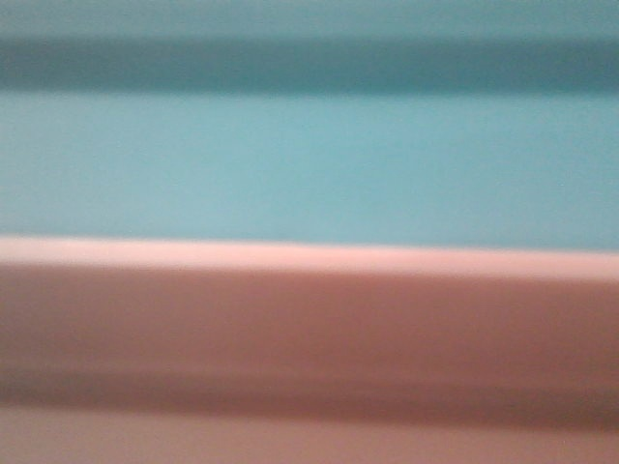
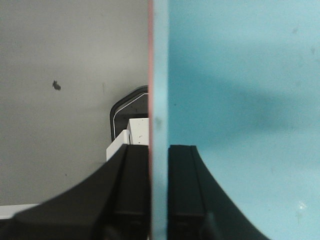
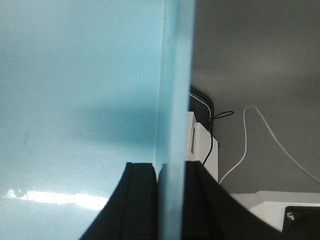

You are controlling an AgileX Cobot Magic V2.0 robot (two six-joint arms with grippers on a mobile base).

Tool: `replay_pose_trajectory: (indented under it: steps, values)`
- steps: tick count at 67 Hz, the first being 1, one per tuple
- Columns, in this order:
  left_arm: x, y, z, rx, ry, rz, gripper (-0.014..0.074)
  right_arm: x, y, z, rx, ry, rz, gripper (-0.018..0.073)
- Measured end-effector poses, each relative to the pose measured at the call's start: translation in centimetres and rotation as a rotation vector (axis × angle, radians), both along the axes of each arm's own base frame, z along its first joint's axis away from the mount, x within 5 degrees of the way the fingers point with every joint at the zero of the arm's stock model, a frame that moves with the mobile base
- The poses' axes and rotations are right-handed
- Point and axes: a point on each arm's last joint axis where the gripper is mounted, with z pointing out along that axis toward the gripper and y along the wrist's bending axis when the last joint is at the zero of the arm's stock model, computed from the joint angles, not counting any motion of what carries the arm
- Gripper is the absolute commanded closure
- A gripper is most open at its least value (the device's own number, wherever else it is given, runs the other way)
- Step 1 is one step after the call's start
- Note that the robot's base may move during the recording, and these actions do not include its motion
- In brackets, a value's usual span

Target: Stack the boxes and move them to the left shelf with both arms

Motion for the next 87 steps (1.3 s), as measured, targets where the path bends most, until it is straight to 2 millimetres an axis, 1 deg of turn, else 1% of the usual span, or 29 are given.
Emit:
replay_pose_trajectory:
  steps: [87]
  values:
    - [0.03,-0.04,0.01,-0.004,-0.003,0.000,0.0601,-0.01,-0.03,-0.01,-0.004,0.001,0.000,0.0503]
